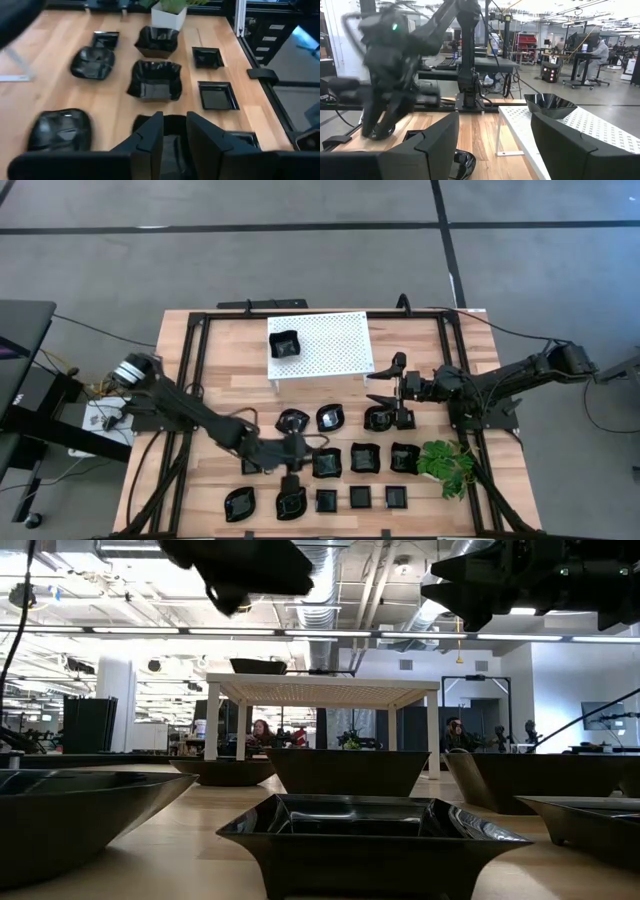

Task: Pick & Place Mini shaped plates
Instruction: Stack the black distorted square plate on top of the black distorted square plate on the shelf

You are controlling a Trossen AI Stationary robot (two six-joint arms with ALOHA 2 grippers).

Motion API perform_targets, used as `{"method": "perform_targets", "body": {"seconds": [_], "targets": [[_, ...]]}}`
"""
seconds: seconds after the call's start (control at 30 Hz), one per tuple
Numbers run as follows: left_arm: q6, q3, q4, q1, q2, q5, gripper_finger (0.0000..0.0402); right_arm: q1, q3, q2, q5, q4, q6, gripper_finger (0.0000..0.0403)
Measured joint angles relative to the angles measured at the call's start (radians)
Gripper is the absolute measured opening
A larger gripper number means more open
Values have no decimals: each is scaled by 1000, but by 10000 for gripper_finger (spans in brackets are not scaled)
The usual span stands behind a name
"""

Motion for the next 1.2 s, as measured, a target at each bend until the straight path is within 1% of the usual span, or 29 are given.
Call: {"method": "perform_targets", "body": {"seconds": [0.07,0.17,0.23,0.33,0.67,0.97,1.2], "targets": [[-31,0,77,-2,66,5,86,0,0,0,0,1,0,244],[-47,0,177,-2,157,59,86,0,0,0,0,2,0,244],[-47,0,211,-3,203,78,86,0,0,0,0,2,0,244],[-74,0,223,-3,240,89,94,0,0,0,0,2,1,244],[-139,0,233,-45,287,114,133,0,0,0,0,-2,1,244],[-147,0,233,-48,299,44,136,0,0,0,-1,-5,2,244],[-180,0,225,-46,299,42,136,0,0,0,-2,-5,7,244]]}}
